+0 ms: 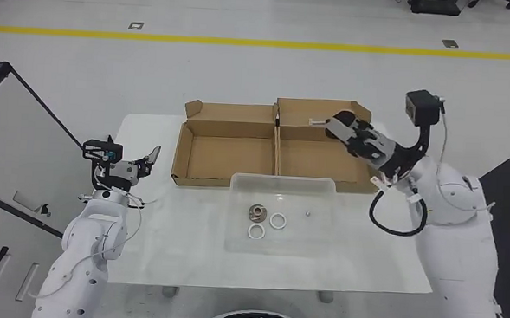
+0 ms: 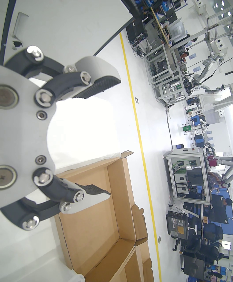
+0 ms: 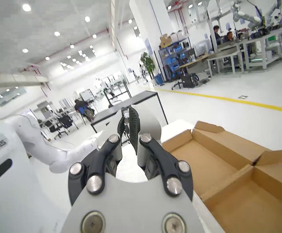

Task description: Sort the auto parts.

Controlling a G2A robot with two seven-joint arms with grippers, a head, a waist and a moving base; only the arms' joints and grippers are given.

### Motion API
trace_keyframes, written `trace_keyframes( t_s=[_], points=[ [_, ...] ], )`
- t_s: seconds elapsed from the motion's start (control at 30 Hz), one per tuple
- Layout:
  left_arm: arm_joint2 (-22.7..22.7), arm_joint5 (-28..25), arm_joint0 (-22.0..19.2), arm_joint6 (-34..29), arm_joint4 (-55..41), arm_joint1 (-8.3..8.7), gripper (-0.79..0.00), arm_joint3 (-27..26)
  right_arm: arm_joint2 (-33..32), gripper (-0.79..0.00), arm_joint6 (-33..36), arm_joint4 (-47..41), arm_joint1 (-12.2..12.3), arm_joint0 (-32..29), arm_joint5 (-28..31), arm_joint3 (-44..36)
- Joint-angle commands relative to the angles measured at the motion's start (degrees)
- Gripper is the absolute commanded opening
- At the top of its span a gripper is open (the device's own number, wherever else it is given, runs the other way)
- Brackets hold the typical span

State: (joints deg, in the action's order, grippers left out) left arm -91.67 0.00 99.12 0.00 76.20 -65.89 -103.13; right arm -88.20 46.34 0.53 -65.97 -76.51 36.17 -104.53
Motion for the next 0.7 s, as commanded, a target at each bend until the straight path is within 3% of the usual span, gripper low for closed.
trace_keyframes(
  t_s=[0.0, 0.23, 0.67],
  points=[
    [0.0, 0.0, 0.0, 0.0, 0.0, 0.0, 0.0, 0.0, 0.85, -0.785, 3.38, 2.51, 0.28, 3.71, -0.11, 2.84],
    [0.0, 0.0, 0.0, 0.0, 0.0, 0.0, 0.0, 0.0, 5.48, -0.785, 12.13, 11.96, 0.97, 14.42, -0.66, 12.06],
    [0.0, 0.0, 0.0, 0.0, 0.0, 0.0, 0.0, 0.0, 13.82, -0.785, 16.14, 27.31, 1.42, 25.91, 1.46, 23.23]
  ],
)
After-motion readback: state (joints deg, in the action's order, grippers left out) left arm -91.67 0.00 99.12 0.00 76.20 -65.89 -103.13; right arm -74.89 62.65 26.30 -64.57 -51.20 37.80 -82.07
